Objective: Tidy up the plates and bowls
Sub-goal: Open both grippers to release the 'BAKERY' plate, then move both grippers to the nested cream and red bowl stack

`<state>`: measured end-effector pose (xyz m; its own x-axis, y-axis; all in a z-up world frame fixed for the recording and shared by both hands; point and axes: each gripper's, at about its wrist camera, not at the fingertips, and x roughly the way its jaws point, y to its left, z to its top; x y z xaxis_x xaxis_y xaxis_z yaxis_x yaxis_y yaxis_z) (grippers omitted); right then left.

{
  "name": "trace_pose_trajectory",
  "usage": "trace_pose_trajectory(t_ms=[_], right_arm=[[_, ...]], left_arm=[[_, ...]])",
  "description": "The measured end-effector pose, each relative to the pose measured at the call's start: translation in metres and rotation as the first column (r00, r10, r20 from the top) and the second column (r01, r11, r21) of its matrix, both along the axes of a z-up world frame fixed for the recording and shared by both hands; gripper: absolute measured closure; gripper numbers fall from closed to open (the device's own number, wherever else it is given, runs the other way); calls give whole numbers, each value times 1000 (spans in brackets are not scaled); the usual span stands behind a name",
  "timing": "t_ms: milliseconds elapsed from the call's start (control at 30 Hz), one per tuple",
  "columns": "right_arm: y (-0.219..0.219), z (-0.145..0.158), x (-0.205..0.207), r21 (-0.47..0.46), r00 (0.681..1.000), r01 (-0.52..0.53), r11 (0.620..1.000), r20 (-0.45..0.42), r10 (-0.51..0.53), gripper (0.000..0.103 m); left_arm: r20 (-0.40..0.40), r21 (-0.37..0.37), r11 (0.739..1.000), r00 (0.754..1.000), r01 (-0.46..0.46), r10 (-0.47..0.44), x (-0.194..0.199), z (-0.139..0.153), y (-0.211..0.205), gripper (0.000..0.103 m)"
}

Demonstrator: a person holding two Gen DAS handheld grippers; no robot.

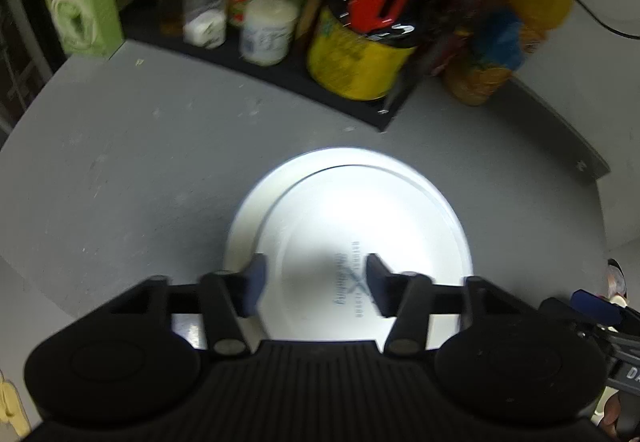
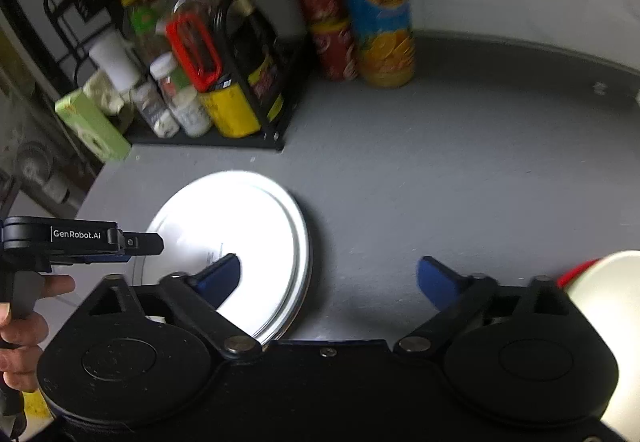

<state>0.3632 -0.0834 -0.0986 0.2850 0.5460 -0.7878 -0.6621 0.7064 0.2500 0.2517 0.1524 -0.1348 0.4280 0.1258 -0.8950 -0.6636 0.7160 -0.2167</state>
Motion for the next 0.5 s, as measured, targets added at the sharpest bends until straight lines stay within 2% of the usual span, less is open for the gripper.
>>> trace_pose_trajectory(t_ms=[133, 267, 367, 500], right_arm=[[-21, 11, 0, 47, 999, 33, 998, 22, -34, 1], [-42, 22, 1, 80, 997, 68, 994, 41, -71, 0], [-58, 29, 0, 91, 993, 89, 992, 68, -96, 0], [-83, 38, -1, 130, 984, 133, 983, 99, -147, 0]], left_arm=[[24, 16, 999, 999, 37, -37, 7, 15, -17, 28], [38, 72, 994, 996, 78, -81, 16, 33, -37, 13], [65, 51, 992, 991, 114, -117, 25, 40, -50, 7], [128, 59, 988, 981, 142, -149, 32, 51, -71, 1]])
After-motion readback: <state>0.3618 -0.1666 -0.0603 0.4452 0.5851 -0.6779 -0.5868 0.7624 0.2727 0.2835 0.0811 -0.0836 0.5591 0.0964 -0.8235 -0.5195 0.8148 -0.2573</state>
